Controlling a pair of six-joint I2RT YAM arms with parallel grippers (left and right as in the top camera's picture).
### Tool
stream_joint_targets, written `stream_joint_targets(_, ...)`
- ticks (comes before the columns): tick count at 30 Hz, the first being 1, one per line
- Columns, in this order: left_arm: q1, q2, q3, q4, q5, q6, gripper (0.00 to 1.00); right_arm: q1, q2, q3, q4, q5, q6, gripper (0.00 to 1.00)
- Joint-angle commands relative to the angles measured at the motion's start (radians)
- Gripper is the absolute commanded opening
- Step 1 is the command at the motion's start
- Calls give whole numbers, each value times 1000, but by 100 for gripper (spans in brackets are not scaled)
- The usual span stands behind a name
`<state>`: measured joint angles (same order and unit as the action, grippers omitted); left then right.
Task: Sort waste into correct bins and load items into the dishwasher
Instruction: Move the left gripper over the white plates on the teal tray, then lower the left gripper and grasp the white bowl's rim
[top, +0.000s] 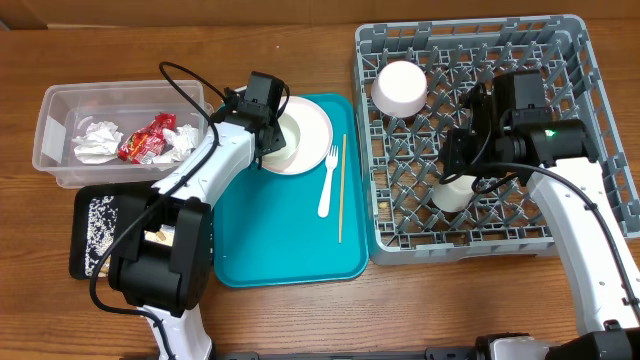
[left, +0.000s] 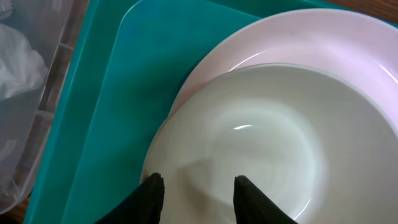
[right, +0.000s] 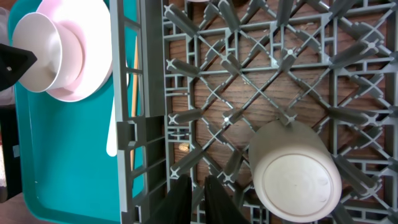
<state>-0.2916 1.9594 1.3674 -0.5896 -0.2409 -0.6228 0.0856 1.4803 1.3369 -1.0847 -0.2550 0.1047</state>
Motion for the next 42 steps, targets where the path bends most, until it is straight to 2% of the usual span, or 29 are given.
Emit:
stream_joint_targets(1,12,15,-8,-1,-23,-10,42,-3,3,5,6,-2,2,11)
stream_joint_targets(8,11,15,-8,0,10,-10,44,-3,3,5,6,-2,1,12)
stream_joint_targets(13,11,14,-4,2,76,-9,53,-3,3,5,5,-2,1,12)
stream_joint_targets(14,10,14,1,-3,85,-9,51,-3,3,5,5,-2,2,12)
stream_joint_targets(16,10,8,15,-30,78,-5,33,-3,3,5,5,-2,1,12)
stream_joint_targets(18,10,1,24,-48,61,-5,23,-3,3,5,5,-2,2,12)
stream_joint_targets(27,10,-19,24,-80,24,-6,20,-3,3,5,5,-2,2,12)
stream_joint_targets(29,9,-29,24,-85,24,-6,15,-3,3,5,5,-2,2,12)
stream_joint_targets(39,9,-164,24,-82,20,15,16,-3,3,5,17,-2,2,13)
stream_joint_targets(42,11,-204,24,-87,21,17,22,-3,3,5,16,-2,1,13)
